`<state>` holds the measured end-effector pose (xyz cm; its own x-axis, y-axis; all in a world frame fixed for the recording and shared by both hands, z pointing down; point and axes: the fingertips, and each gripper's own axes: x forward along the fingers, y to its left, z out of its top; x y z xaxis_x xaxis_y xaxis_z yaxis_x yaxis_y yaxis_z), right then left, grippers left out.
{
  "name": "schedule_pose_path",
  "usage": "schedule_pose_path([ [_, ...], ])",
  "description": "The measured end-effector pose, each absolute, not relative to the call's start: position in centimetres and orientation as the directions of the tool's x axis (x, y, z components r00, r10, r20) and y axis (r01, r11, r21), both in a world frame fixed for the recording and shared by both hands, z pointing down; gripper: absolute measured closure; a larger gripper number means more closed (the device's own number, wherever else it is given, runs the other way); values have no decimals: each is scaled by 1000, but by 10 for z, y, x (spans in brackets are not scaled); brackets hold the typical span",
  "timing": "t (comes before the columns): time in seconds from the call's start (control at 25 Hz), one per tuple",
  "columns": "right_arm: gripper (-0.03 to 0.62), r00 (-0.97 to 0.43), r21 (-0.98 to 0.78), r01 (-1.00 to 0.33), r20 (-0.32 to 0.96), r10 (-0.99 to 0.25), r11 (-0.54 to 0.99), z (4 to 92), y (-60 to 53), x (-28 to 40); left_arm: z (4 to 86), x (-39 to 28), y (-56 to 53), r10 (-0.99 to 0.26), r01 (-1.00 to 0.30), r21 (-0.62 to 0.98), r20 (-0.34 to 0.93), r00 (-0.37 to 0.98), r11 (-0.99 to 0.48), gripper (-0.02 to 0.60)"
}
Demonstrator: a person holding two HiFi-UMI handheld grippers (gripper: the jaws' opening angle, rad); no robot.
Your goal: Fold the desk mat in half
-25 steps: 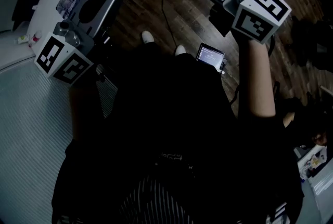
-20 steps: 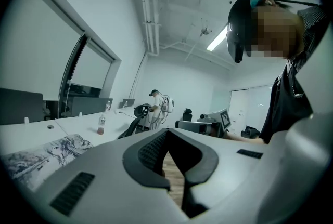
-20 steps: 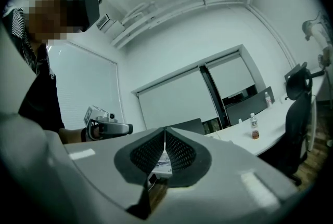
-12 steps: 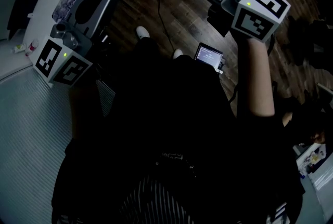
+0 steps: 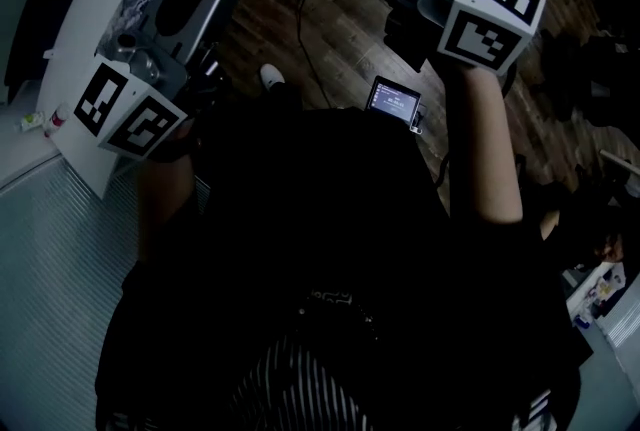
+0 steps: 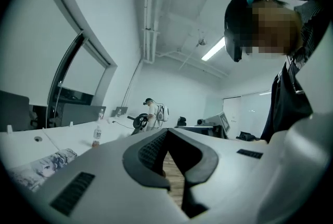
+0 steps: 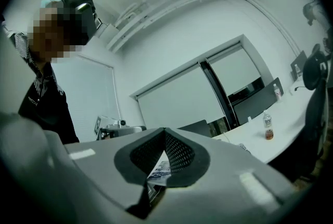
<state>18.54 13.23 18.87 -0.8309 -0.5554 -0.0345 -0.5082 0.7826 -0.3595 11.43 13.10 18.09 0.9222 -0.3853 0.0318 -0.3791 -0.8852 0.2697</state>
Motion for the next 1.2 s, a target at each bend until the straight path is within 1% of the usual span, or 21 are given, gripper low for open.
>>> schedule_pose_path([
  [0.16,592,-828,-326,-533,12,-561,781,181,100,163,175,96,96,-364,-353,281,11,931,-893,574],
  [0.24,592,-815,-308,-556,23,-578,772,179,81,155,177,84,77,-350,-341,265,12,937,-902,574],
  [0.4,592,-796,-300,-585,35,-604,754,175,52,140,176,66,45,-325,-310,300,-1,946,-902,574],
  [0.76,592,-703,-285,-695,78,-706,660,175,7,130,177,63,-12,-176,-173,304,20,984,-937,574],
  [0.92,592,-677,-274,-721,83,-731,636,175,-6,120,186,54,-33,-182,-186,294,43,982,-937,574],
  [1.2,592,-666,-285,-732,104,-739,619,177,-24,92,189,27,-44,-162,-158,320,15,987,-934,574],
])
